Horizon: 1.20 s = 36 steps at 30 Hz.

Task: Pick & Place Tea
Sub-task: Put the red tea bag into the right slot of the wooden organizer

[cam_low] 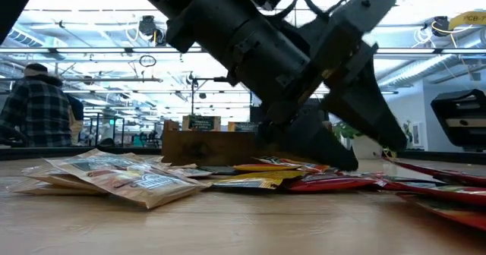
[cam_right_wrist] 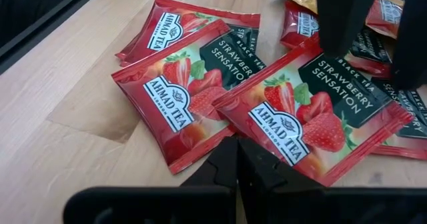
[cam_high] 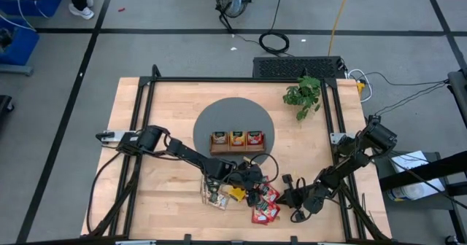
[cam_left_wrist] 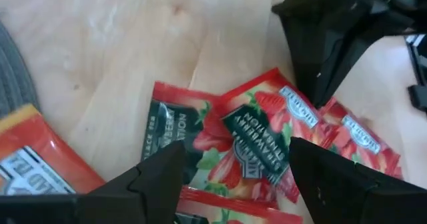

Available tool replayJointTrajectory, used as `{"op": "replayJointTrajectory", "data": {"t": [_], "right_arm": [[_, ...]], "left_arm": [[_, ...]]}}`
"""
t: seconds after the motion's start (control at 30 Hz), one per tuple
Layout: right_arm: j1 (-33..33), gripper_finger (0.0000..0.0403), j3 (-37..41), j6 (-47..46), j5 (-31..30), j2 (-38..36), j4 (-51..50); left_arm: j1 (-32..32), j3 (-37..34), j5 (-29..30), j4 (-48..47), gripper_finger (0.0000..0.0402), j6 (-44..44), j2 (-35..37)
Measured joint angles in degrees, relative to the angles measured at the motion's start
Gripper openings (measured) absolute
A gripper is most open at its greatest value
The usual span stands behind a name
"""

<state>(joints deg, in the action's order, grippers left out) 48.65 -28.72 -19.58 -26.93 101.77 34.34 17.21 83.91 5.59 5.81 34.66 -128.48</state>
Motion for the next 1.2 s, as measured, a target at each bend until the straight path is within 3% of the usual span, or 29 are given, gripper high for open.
{"op": "replayJointTrajectory", "data": {"t": [0.67, 1.03, 1.2], "right_arm": [[-0.5, 0.0, 0.1, 0.8, 0.1, 0.1, 0.1], [-0.6, 0.0, 0.1, 0.8, 0.2, 0.1, 0.1], [-0.9, 0.0, 0.1, 0.8, 0.2, 0.1, 0.0]], "left_arm": [[-0.5, 0.0, -2.3, 8.6, 0.0269, -2.2, -1.8], [-1.8, 0.0, -1.6, 8.6, 0.0268, -2.7, -2.8], [-1.9, 1.5, -5.0, 9.2, 0.0268, -0.6, -5.1]]}}
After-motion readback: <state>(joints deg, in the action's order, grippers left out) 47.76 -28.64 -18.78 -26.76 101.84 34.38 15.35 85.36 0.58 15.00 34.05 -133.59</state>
